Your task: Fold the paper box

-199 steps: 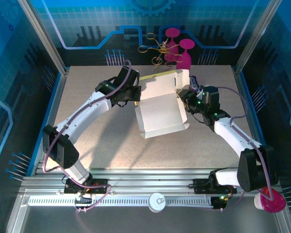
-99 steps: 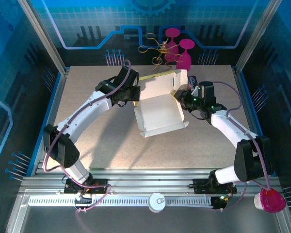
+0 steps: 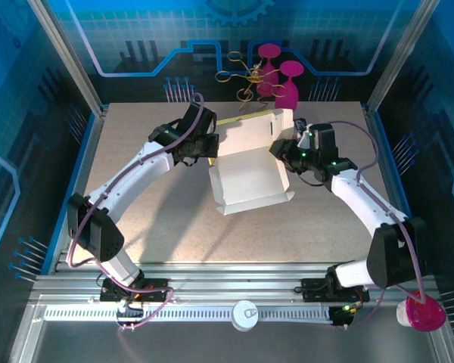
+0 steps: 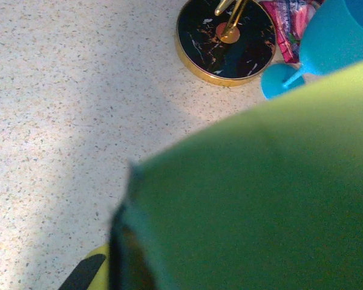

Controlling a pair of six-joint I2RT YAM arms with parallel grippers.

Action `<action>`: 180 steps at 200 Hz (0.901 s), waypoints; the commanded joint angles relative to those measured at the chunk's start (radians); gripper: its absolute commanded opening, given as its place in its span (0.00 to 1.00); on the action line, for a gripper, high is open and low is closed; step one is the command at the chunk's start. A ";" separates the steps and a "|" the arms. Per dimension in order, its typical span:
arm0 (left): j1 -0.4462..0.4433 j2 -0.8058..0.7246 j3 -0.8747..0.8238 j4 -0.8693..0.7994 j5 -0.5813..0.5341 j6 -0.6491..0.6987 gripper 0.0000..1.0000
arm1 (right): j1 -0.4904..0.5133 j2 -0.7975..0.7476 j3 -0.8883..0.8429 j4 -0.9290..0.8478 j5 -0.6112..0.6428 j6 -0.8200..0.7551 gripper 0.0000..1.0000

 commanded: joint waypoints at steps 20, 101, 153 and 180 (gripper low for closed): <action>0.034 0.000 0.080 -0.073 0.089 0.027 0.00 | -0.105 -0.186 0.030 -0.023 -0.022 -0.231 0.51; 0.130 0.027 0.102 -0.073 0.318 0.174 0.00 | -0.321 -0.115 0.044 0.220 -0.215 -0.295 0.31; 0.169 0.082 0.152 -0.087 0.458 0.261 0.00 | -0.314 0.027 0.096 0.271 -0.494 -0.456 0.30; 0.173 0.097 0.159 -0.095 0.470 0.267 0.00 | -0.296 0.039 0.096 0.285 -0.544 -0.493 0.26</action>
